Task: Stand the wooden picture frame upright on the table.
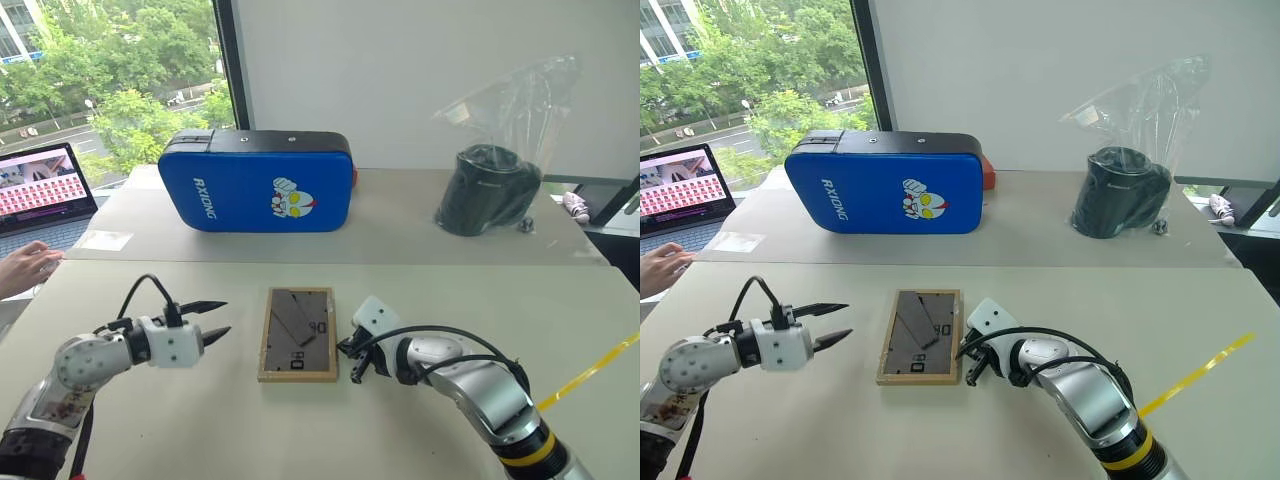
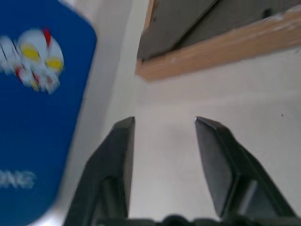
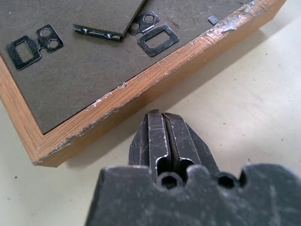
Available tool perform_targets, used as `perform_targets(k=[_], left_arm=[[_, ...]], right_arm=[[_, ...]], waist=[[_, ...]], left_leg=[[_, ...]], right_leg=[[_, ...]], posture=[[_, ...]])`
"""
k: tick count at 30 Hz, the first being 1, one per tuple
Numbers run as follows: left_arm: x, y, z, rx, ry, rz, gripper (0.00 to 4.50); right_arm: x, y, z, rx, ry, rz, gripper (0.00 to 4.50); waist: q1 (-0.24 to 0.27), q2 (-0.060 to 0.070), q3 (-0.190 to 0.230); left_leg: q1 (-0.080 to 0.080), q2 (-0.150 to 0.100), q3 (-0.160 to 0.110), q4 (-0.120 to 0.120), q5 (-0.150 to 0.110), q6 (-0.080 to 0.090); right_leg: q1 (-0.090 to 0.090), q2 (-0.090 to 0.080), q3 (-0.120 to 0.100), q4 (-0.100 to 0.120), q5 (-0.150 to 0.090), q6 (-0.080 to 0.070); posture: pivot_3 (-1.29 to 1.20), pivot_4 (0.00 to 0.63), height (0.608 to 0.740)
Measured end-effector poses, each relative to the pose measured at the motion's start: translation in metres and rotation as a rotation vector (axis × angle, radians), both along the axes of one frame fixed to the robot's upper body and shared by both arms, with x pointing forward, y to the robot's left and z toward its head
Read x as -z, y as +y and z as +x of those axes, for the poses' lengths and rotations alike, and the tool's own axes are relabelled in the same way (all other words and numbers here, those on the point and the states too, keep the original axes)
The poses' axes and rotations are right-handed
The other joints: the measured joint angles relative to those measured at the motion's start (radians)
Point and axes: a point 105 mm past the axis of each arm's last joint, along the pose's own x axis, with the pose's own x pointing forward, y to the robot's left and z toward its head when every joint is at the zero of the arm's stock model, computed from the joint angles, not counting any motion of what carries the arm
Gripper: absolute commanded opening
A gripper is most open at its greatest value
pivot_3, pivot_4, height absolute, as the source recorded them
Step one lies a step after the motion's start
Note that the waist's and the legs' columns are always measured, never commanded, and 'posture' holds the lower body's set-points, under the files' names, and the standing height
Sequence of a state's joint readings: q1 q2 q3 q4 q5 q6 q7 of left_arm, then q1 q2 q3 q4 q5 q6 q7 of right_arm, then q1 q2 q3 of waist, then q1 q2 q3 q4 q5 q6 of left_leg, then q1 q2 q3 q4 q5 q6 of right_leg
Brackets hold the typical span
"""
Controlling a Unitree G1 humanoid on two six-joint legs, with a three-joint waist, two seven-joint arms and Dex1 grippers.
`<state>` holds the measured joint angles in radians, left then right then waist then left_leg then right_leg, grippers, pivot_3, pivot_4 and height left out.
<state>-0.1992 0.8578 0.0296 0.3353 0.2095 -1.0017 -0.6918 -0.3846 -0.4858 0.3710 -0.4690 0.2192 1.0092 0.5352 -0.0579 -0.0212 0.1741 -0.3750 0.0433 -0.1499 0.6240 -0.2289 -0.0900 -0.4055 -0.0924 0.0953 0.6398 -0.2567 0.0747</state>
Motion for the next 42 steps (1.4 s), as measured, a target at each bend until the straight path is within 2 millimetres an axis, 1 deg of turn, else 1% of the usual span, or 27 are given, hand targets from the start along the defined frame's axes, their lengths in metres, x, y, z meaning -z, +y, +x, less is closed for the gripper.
perform_targets(k=[2,3,4,9,11,16,19,21,23,24,28,29,30,31,34,35,36,37,38,39,40,42], left_arm=[[0.012,-0.006,-0.01,0.117,-0.062,0.027,4.25],[0.02,-0.009,-0.015,0.159,-0.063,0.036,4.4],[0.026,-0.01,-0.018,0.193,-0.071,0.04,4.4],[0.031,-0.017,-0.014,0.288,-0.115,0.08,4.4],[0.033,-0.026,-0.008,0.313,-0.129,0.077,4.4],[0.036,-0.05,0.004,0.364,-0.158,0.058,4.4],[0.037,-0.061,0.009,0.384,-0.18,0.041,4.4],[0.036,-0.064,0.009,0.393,-0.187,0.024,4.4],[0.037,-0.064,0.008,0.395,-0.19,0.011,3.86],[0.039,-0.063,0.007,0.399,-0.185,0.014,3.74],[0.048,-0.055,0.0,0.393,-0.148,0.024,2.21],[0.047,-0.053,-0.001,0.392,-0.154,0.018,1.92],[0.043,-0.053,-0.001,0.39,-0.169,0.004,1.52],[0.041,-0.053,0.0,0.385,-0.181,-0.006,1.34],[0.043,-0.051,-0.003,0.365,-0.196,-0.023,1.29],[0.043,-0.051,-0.003,0.366,-0.2,-0.024,1.29],[0.043,-0.05,-0.004,0.364,-0.203,-0.024,1.28],[0.043,-0.049,-0.005,0.362,-0.208,-0.024,1.28],[0.043,-0.049,-0.005,0.362,-0.208,-0.024,1.28],[0.044,-0.049,-0.005,0.36,-0.21,-0.025,1.28],[0.044,-0.049,-0.005,0.357,-0.215,-0.023,1.28],[0.044,-0.05,-0.005,0.356,-0.221,-0.023,1.28]], right_arm=[[0.0,0.0,0.001,-0.005,0.002,-0.004,0.0],[-0.001,0.0,0.001,-0.007,0.002,-0.003,0.0],[-0.001,0.0,0.001,-0.006,0.001,-0.005,0.0],[0.001,-0.003,-0.001,0.001,0.012,-0.015,0.0],[0.002,-0.003,-0.003,0.001,0.026,-0.022,0.0],[0.006,0.01,-0.012,-0.029,0.088,0.005,0.0],[0.004,0.016,-0.013,-0.041,0.086,0.004,0.0],[0.005,0.016,-0.012,-0.034,0.086,-0.001,0.0],[0.005,0.013,-0.011,-0.022,0.088,-0.009,0.0],[0.005,0.012,-0.01,-0.015,0.086,-0.01,0.0],[0.003,0.001,-0.003,0.035,0.075,-0.015,0.0],[0.002,-0.004,0.001,0.053,0.071,-0.02,0.0],[0.001,-0.008,0.005,0.075,0.071,-0.021,0.0],[0.001,-0.011,0.008,0.084,0.069,-0.025,0.0],[-0.007,-0.023,0.027,0.145,0.055,-0.022,0.0],[-0.013,-0.027,0.034,0.168,0.036,-0.016,0.0],[-0.021,-0.029,0.04,0.182,0.015,-0.004,0.29],[-0.029,-0.027,0.046,0.182,-0.001,0.015,0.63],[-0.034,-0.025,0.05,0.181,-0.008,0.029,0.76],[-0.039,-0.02,0.054,0.172,-0.009,0.053,1.05],[-0.048,-0.01,0.059,0.154,-0.012,0.091,1.28],[-0.062,0.012,0.061,0.091,0.007,0.174,2.08]], waist=[[0.002,0.0,0.0],[0.001,0.0,0.0],[0.002,0.0,0.0],[0.013,0.002,-0.001],[0.022,0.006,-0.005],[0.041,0.014,-0.01],[0.046,0.016,-0.012],[0.046,0.015,-0.012],[0.045,0.015,-0.012],[0.044,0.015,-0.013],[0.033,0.015,-0.012],[0.03,0.015,-0.012],[0.027,0.015,-0.012],[0.027,0.014,-0.012],[0.018,0.013,-0.012],[0.016,0.013,-0.012],[0.015,0.013,-0.012],[0.013,0.013,-0.012],[0.012,0.013,-0.012],[0.01,0.013,-0.012],[0.01,0.014,-0.012],[0.011,0.014,-0.012]], left_leg=[[0.0,0.0,0.0,0.0,0.0,0.0],[0.0,0.0,0.0,0.0,0.0,0.0],[0.0,0.0,0.0,0.0,0.0,0.0],[0.002,0.0,0.0,0.0,0.0,0.0],[0.004,-0.001,0.0,0.001,0.0,0.0],[0.009,-0.003,0.0,0.001,0.0,-0.001],[0.009,-0.005,0.0,0.001,0.0,-0.001],[0.008,-0.006,0.0,0.001,0.0,-0.001],[0.008,-0.007,0.0,0.001,0.0,-0.001],[0.008,-0.007,0.0,0.001,0.0,-0.001],[0.006,-0.007,0.0,0.0,0.0,-0.001],[0.007,-0.007,0.0,0.0,0.0,-0.001],[0.007,-0.007,0.0,0.0,0.0,-0.001],[0.007,-0.007,0.0,0.0,0.0,-0.001],[0.007,-0.007,0.0,0.0,0.0,-0.001],[0.007,-0.007,0.0,0.0,0.0,-0.001],[0.007,-0.007,0.0,-0.001,0.0,-0.001],[0.007,-0.007,0.0,-0.001,0.0,-0.001],[0.007,-0.007,0.0,-0.001,0.0,-0.001],[0.007,-0.007,0.0,-0.001,0.0,-0.001],[0.007,-0.007,0.0,-0.002,0.0,-0.001],[0.007,-0.007,0.0,-0.002,0.0,-0.001]], right_leg=[[0.0,0.0,0.0,0.0,0.0,0.0],[0.0,0.0,0.0,0.0,0.0,0.0],[0.0,0.0,0.0,0.001,0.0,0.0],[0.003,0.0,0.0,0.001,-0.002,0.004],[0.005,-0.001,0.0,0.001,-0.004,0.008],[0.011,-0.003,0.0,0.001,-0.005,0.012],[0.012,-0.005,0.0,0.001,-0.006,0.014],[0.012,-0.006,0.0,0.001,-0.006,0.014],[0.011,-0.007,0.0,0.001,-0.007,0.015],[0.011,-0.007,0.0,0.001,-0.007,0.015],[0.008,-0.007,0.0,0.001,-0.007,0.015],[0.008,-0.007,0.0,0.001,-0.007,0.015],[0.009,-0.007,0.0,0.001,-0.007,0.015],[0.009,-0.007,0.0,0.001,-0.007,0.015],[0.009,-0.007,0.0,0.002,-0.007,0.015],[0.009,-0.007,0.0,0.002,-0.007,0.015],[0.008,-0.007,0.0,0.002,-0.007,0.015],[0.008,-0.007,0.0,0.002,-0.007,0.015],[0.007,-0.007,0.0,0.002,-0.007,0.015],[0.007,-0.007,0.0,0.002,-0.007,0.014],[0.007,-0.007,0.0,0.003,-0.007,0.014],[0.007,-0.007,0.0,0.003,-0.007,0.014]], posture=[[0.0,0.15,0.74],[0.0,0.15,0.74],[0.0,0.15,0.74],[0.0,0.15,0.74],[0.0,0.15,0.74],[0.0,0.15,0.74],[0.0,0.15,0.74],[0.0,0.15,0.74],[0.0,0.15,0.74],[0.0,0.15,0.74],[0.0,0.15,0.74],[0.0,0.15,0.74],[0.0,0.15,0.74],[0.0,0.15,0.74],[0.0,0.15,0.74],[0.0,0.15,0.74],[0.0,0.15,0.74],[0.0,0.15,0.74],[0.0,0.15,0.74],[0.0,0.15,0.74],[0.0,0.15,0.74],[0.0,0.15,0.74]])
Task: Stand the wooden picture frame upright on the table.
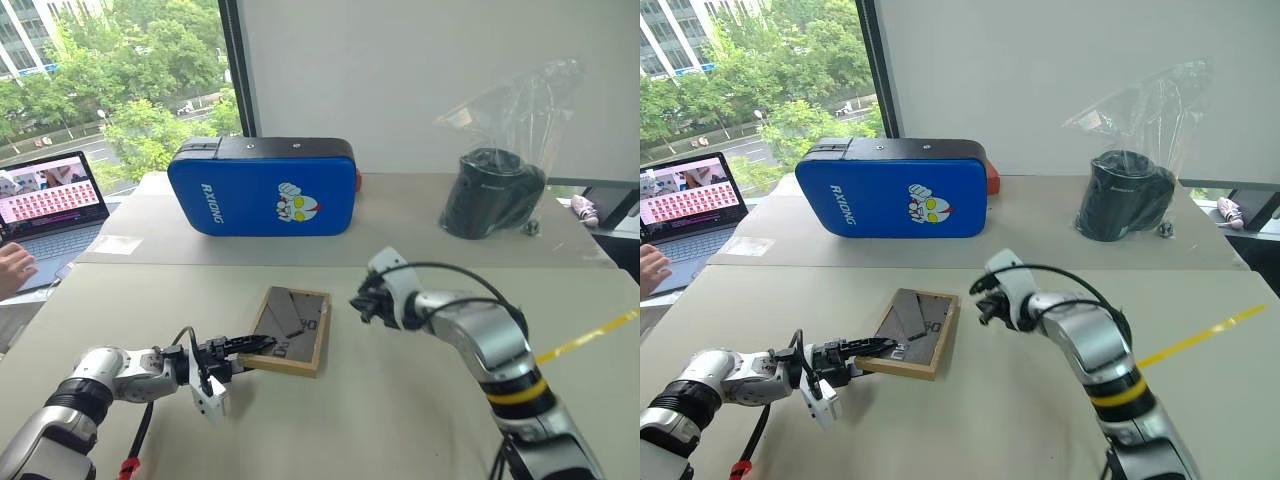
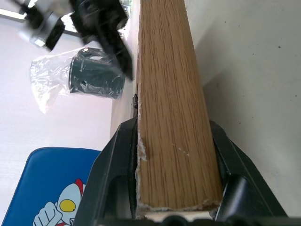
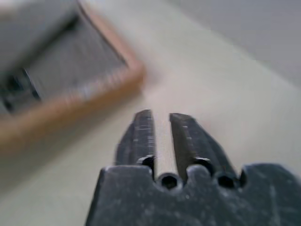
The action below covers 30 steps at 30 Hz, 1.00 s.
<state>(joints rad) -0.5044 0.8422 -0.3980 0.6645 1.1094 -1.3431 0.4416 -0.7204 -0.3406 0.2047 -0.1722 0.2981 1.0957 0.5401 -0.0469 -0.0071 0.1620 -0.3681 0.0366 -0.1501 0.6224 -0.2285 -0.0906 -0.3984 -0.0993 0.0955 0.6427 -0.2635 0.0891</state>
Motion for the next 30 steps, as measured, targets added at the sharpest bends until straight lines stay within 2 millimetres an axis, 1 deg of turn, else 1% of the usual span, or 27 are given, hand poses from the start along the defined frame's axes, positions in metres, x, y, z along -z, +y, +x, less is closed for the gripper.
perform_targets(k=[1,2,4,5,6,7,8,12,16,18,22,23,25,30], left_arm=[[0.0,-0.001,0.0,0.002,-0.003,0.0,1.28],[0.0,-0.002,0.0,0.003,-0.006,0.0,1.28],[0.0,-0.003,0.0,0.007,-0.012,-0.002,1.28],[0.0,-0.004,-0.001,0.007,-0.011,-0.001,1.28],[0.001,-0.004,-0.001,0.008,-0.013,-0.002,1.28],[0.001,-0.004,-0.002,0.006,-0.017,-0.002,1.28],[0.001,-0.003,-0.003,0.003,-0.016,-0.003,1.28],[0.001,-0.002,-0.005,-0.001,-0.018,-0.008,1.28],[0.001,-0.002,-0.005,-0.007,-0.018,-0.014,1.28],[0.001,-0.002,-0.006,-0.007,-0.02,-0.015,1.28],[0.001,-0.004,-0.007,-0.003,-0.022,-0.018,1.28],[0.001,-0.004,-0.008,0.0,-0.02,-0.018,1.28],[0.0,-0.006,-0.009,0.009,-0.023,-0.029,1.28],[0.003,-0.011,-0.014,0.036,-0.012,-0.025,1.28]], right_arm=[[-0.007,0.016,-0.003,-0.057,0.026,0.064,2.41],[-0.01,0.027,-0.006,-0.101,0.053,0.099,2.71],[-0.009,0.045,-0.015,-0.197,0.136,0.156,3.42],[-0.005,0.051,-0.017,-0.232,0.183,0.173,3.87],[0.003,0.055,-0.019,-0.259,0.234,0.171,4.08],[0.015,0.058,-0.019,-0.283,0.3,0.159,4.47],[0.021,0.059,-0.019,-0.294,0.325,0.164,4.47],[0.024,0.064,-0.01,-0.338,0.369,0.183,4.47],[0.023,0.073,-0.009,-0.377,0.396,0.225,4.47],[0.021,0.078,-0.013,-0.406,0.409,0.25,4.47],[0.013,0.089,-0.038,-0.516,0.476,0.334,4.47],[0.01,0.09,-0.04,-0.525,0.48,0.348,4.47],[0.009,0.083,-0.044,-0.52,0.495,0.368,4.47],[0.008,0.07,-0.049,-0.516,0.464,0.352,4.47]], waist=[[0.002,0.0,0.0],[0.004,0.0,0.0],[0.008,0.0,0.0],[0.008,0.0,0.0],[0.008,0.0,0.0],[0.007,0.0,0.0],[0.006,0.001,0.0],[0.0,0.003,-0.002],[-0.002,0.004,-0.003],[-0.002,0.004,-0.003],[0.0,0.004,-0.003],[0.0,0.004,-0.003],[0.004,0.003,-0.002],[0.001,0.003,-0.002]], left_leg=[[0.0,0.0,0.0,0.0,0.0,0.0],[0.0,0.0,0.0,0.0,0.0,0.0],[-0.001,0.0,0.0,0.0,0.0,0.0],[-0.001,-0.001,0.0,0.0,0.0,0.0],[0.0,-0.001,0.0,0.0,0.0,0.0],[0.0,-0.001,0.0,0.0,0.0,0.0],[0.0,-0.001,0.0,0.0,0.0,0.0],[0.001,0.0,0.0,-0.001,0.0,0.0],[0.001,0.0,0.0,-0.001,0.0,0.0],[0.0,0.0,0.0,-0.001,0.0,0.0],[-0.003,-0.001,0.0,-0.002,0.0,0.0],[-0.003,-0.001,0.0,-0.002,0.0,0.0],[-0.004,-0.001,0.0,-0.002,0.0,0.0],[-0.005,-0.001,-0.001,-0.002,0.0,0.0]], right_leg=[[0.0,0.0,0.0,0.0,0.0,0.0],[0.0,0.0,0.0,0.0,0.0,0.0],[0.0,0.0,0.0,-0.001,0.001,-0.001],[0.0,-0.001,0.0,-0.001,0.001,-0.003],[0.0,-0.001,0.0,-0.001,0.002,-0.003],[0.0,-0.001,0.0,-0.001,0.001,-0.003],[0.0,-0.001,0.0,0.0,0.001,-0.003],[-0.001,0.0,0.0,0.003,-0.001,-0.001],[-0.001,0.0,0.0,0.003,-0.001,-0.001],[-0.003,0.0,0.0,0.003,-0.001,-0.002],[-0.005,0.0,0.0,0.003,0.001,-0.004],[-0.005,0.0,0.0,0.003,0.001,-0.005],[-0.006,0.0,0.0,0.003,0.001,-0.005],[-0.007,0.0,0.0,0.003,0.0,-0.003]], posture=[[0.0,0.15,0.74],[0.0,0.15,0.74],[0.0,0.15,0.74],[0.0,0.15,0.74],[0.0,0.15,0.74],[0.0,0.15,0.74],[0.0,0.15,0.74],[0.0,0.15,0.74],[0.0,0.15,0.74],[0.0,0.15,0.74],[0.0,0.15,0.74],[0.0,0.15,0.74],[0.0,0.15,0.74],[0.0,0.15,0.74]])
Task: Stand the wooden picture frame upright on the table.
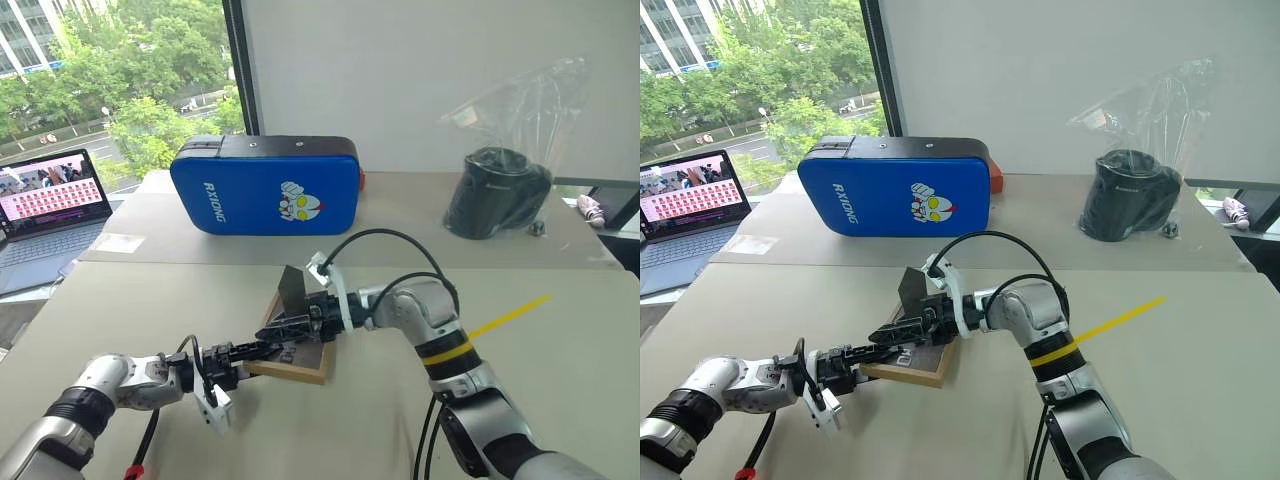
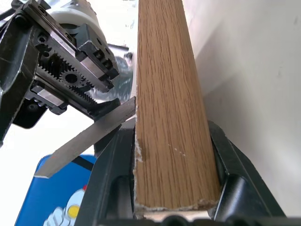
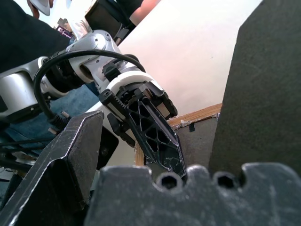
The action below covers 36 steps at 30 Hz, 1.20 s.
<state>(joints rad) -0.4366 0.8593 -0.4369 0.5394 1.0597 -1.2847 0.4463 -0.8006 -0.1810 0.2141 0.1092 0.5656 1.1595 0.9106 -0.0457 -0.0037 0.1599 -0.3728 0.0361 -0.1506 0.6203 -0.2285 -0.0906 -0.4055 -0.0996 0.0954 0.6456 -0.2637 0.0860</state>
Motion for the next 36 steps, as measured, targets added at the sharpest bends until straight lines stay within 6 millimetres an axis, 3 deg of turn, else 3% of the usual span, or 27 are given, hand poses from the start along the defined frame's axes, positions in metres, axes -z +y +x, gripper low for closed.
perform_targets(k=[5,10,12,15,17,20,22,24,27,29,32,36], left_arm=[[0.001,-0.002,0.0,0.006,0.002,0.004,1.28],[0.002,-0.003,0.001,0.003,0.001,0.01,1.28],[0.0,-0.003,0.002,0.0,-0.004,0.006,1.28],[0.0,-0.003,0.002,0.004,-0.002,0.0,1.28],[0.0,-0.003,0.003,0.005,0.002,0.001,1.28],[0.0,-0.003,0.003,0.004,0.009,-0.003,1.28],[0.0,-0.002,0.005,-0.002,0.012,0.0,1.28],[0.0,-0.003,0.007,-0.004,0.011,0.0,1.28],[0.0,-0.003,0.009,-0.005,0.016,-0.001,1.28],[-0.001,-0.004,0.009,0.001,0.019,-0.006,1.28],[-0.001,-0.005,0.008,0.009,0.026,-0.013,1.28],[-0.002,-0.007,0.009,0.014,0.029,-0.016,1.28]], right_arm=[[0.013,-0.028,0.007,0.095,-0.043,-0.069,4.47],[0.016,-0.075,0.022,0.253,-0.084,-0.119,4.47],[0.017,-0.105,0.027,0.342,-0.111,-0.156,4.47],[0.005,-0.143,0.019,0.414,-0.322,-0.183,4.47],[-0.005,-0.154,0.009,0.394,-0.52,-0.249,4.47],[0.004,-0.145,-0.025,0.186,-0.899,-0.425,4.47],[0.018,-0.118,-0.05,0.007,-1.12,-0.439,4.47],[0.02,-0.099,-0.063,-0.079,-1.308,-0.42,4.47],[0.017,-0.087,-0.057,-0.106,-1.638,-0.453,4.47],[0.023,-0.084,-0.048,-0.115,-1.747,-0.475,4.47],[0.031,-0.076,-0.039,-0.129,-1.828,-0.459,4.47],[0.046,-0.061,-0.046,-0.231,-1.869,-0.374,4.47]], waist=[[0.001,0.0,0.0],[0.002,0.0,0.0],[0.003,0.0,0.0],[0.005,0.001,0.0],[0.004,0.001,0.0],[0.006,0.0,-0.001],[0.001,-0.001,-0.001],[0.001,-0.003,0.0],[0.002,-0.009,-0.002],[0.003,-0.01,-0.001],[0.005,-0.01,-0.001],[0.009,-0.011,-0.001]], left_leg=[[0.0,0.0,0.0,0.0,0.0,0.0],[0.003,0.0,0.0,0.0,0.0,0.0],[0.003,0.0,0.0,0.0,0.0,0.0],[0.002,0.0,0.0,-0.003,0.0,0.0],[0.003,0.0,0.0,-0.004,0.0,-0.001],[0.004,0.0,0.001,-0.004,0.001,-0.001],[0.004,0.0,0.003,-0.004,0.002,-0.004],[0.004,0.0,0.004,-0.004,0.006,-0.01],[0.006,0.0,0.004,-0.004,0.007,-0.013],[0.006,0.0,0.004,-0.005,0.007,-0.013],[0.006,0.0,0.004,-0.005,0.007,-0.012],[0.006,0.0,0.003,-0.006,0.007,-0.012]], right_leg=[[0.001,0.0,0.0,-0.001,-0.001,0.002],[0.003,0.0,0.0,0.0,-0.001,0.002],[0.003,0.0,0.0,0.0,-0.001,0.002],[0.002,-0.001,0.0,-0.002,-0.002,0.003],[0.003,-0.001,0.0,-0.002,-0.002,0.003],[0.003,-0.001,0.0,-0.004,-0.002,0.004],[0.003,-0.001,0.001,-0.004,-0.003,0.005],[0.004,-0.001,0.002,-0.004,-0.002,0.007],[0.006,-0.001,0.002,-0.004,-0.001,0.007],[0.006,-0.001,0.002,-0.004,-0.001,0.007],[0.006,-0.001,0.002,-0.005,-0.001,0.006],[0.009,-0.001,0.001,-0.007,-0.001,0.006]], posture=[[0.0,0.15,0.74],[0.0,0.15,0.74],[0.0,0.15,0.74],[0.0,0.15,0.74],[0.0,0.15,0.74],[0.0,0.15,0.74],[0.0,0.15,0.74],[0.0,0.15,0.74],[0.0,0.15,0.74],[0.0,0.15,0.74],[0.0,0.15,0.74],[0.0,0.15,0.74]])
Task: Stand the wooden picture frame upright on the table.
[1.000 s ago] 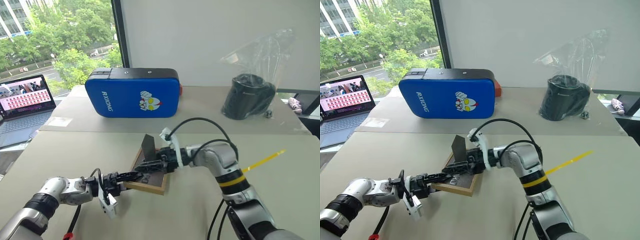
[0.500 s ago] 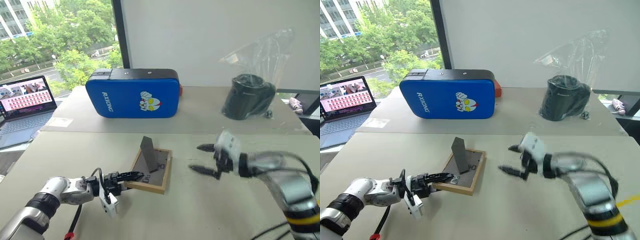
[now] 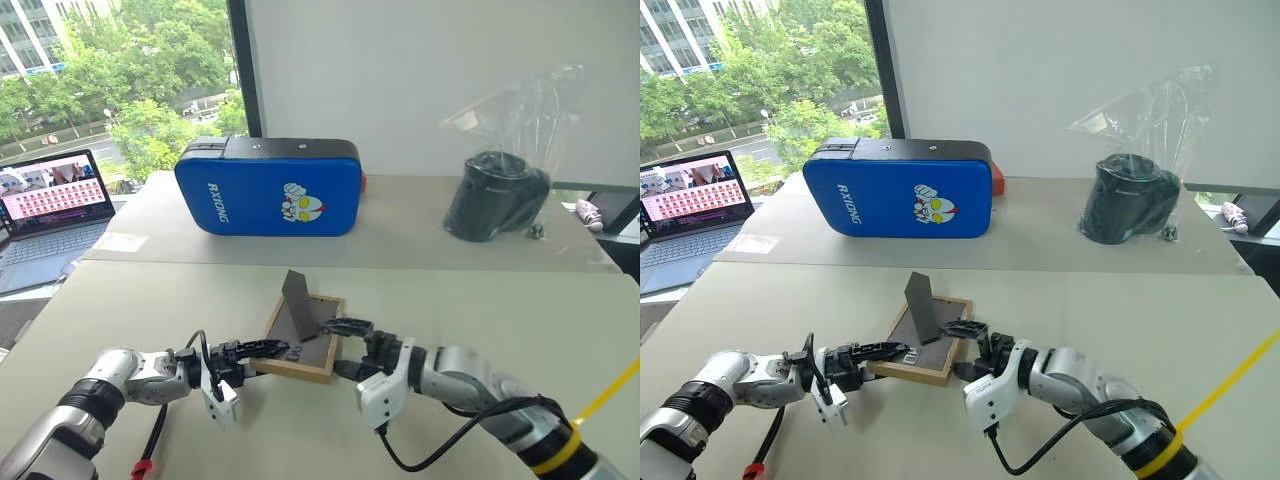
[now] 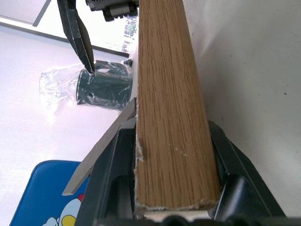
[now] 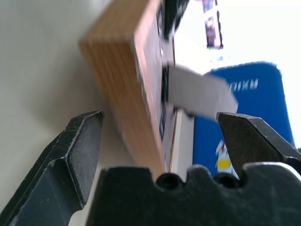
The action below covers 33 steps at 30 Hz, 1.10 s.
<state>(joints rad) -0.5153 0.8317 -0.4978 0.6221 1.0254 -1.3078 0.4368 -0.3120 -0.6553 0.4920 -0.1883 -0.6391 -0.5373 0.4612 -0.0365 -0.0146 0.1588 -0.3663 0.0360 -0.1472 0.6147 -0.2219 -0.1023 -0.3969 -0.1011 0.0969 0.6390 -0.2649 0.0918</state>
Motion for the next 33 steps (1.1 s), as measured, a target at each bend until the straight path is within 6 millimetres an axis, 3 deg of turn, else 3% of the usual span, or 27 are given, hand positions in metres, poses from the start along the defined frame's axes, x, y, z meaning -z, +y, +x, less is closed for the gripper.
perform_targets(k=[4,5,11,12,14,18,22,26,30,33], left_arm=[[0.0,0.001,0.0,-0.004,0.004,0.001,1.28],[0.001,0.001,0.0,-0.006,0.006,0.002,1.28],[0.003,0.002,-0.001,-0.016,0.016,-0.003,1.28],[0.002,0.003,-0.001,-0.026,0.021,-0.019,2.21],[0.0,0.003,-0.001,-0.035,0.024,-0.035,2.37],[0.002,0.004,0.002,-0.066,0.056,-0.04,3.7],[-0.007,0.014,0.02,-0.21,0.086,-0.132,3.7],[-0.035,0.055,0.046,-0.525,0.112,-0.369,3.7],[-0.045,0.085,0.045,-0.71,0.168,-0.516,3.7],[-0.025,0.09,0.03,-0.785,0.261,-0.529,3.7]], right_arm=[[0.008,0.0,-0.002,-0.022,0.015,-0.005,4.47],[0.008,0.001,-0.001,-0.023,0.015,-0.001,3.93],[0.006,0.002,0.0,-0.018,0.016,0.018,1.98],[0.003,0.002,0.001,-0.016,0.006,0.032,1.35],[-0.001,0.002,0.002,-0.021,-0.009,0.042,1.35],[-0.008,0.006,0.005,-0.03,-0.041,0.037,1.35],[-0.016,0.007,0.013,0.001,-0.025,0.061,1.35],[-0.027,-0.004,0.026,0.095,0.044,0.132,1.35],[-0.043,-0.017,0.044,0.225,0.168,0.264,1.35],[-0.064,-0.029,0.062,0.32,0.357,0.409,1.35]], waist=[[-0.001,0.0,0.0],[-0.001,0.0,0.0],[-0.003,-0.001,0.0],[-0.004,-0.001,0.0],[-0.005,-0.002,0.0],[-0.007,-0.004,0.002],[-0.007,-0.005,0.003],[-0.01,-0.009,0.007],[-0.012,-0.008,0.008],[-0.015,-0.007,0.01]], left_leg=[[0.003,0.0,0.0,-0.001,0.0,0.0],[0.005,0.0,0.0,-0.002,0.0,0.0],[0.011,0.0,0.0,-0.005,0.0,0.0],[0.012,0.0,0.0,-0.005,0.0,0.0],[0.012,0.0,0.0,-0.005,0.0,0.0],[0.012,0.0,0.0,-0.005,0.0,0.0],[0.011,0.0,0.0,-0.005,0.0,0.0],[0.008,0.001,-0.001,-0.005,-0.001,0.001],[0.008,0.001,-0.001,-0.005,-0.002,0.003],[0.008,0.001,-0.001,-0.005,-0.002,0.003]], right_leg=[[0.003,0.0,0.0,0.0,0.0,0.0],[0.005,0.0,0.0,0.0,0.0,-0.001],[0.01,0.0,0.0,-0.001,-0.001,-0.001],[0.01,0.0,0.0,-0.001,-0.001,-0.001],[0.01,0.0,0.0,-0.001,-0.001,-0.001],[0.009,0.0,0.0,-0.001,-0.001,-0.001],[0.008,0.0,0.0,0.0,-0.001,-0.002],[0.006,0.0,0.0,0.0,-0.001,-0.003],[0.006,0.0,0.0,0.0,0.0,-0.007],[0.006,0.0,0.0,0.0,0.001,-0.009]], posture=[[0.0,0.15,0.74],[0.0,0.15,0.74],[0.0,0.15,0.74],[0.0,0.15,0.74],[0.0,0.15,0.74],[0.0,0.15,0.74],[0.0,0.15,0.74],[0.0,0.15,0.74],[0.0,0.15,0.74],[0.0,0.15,0.74]])
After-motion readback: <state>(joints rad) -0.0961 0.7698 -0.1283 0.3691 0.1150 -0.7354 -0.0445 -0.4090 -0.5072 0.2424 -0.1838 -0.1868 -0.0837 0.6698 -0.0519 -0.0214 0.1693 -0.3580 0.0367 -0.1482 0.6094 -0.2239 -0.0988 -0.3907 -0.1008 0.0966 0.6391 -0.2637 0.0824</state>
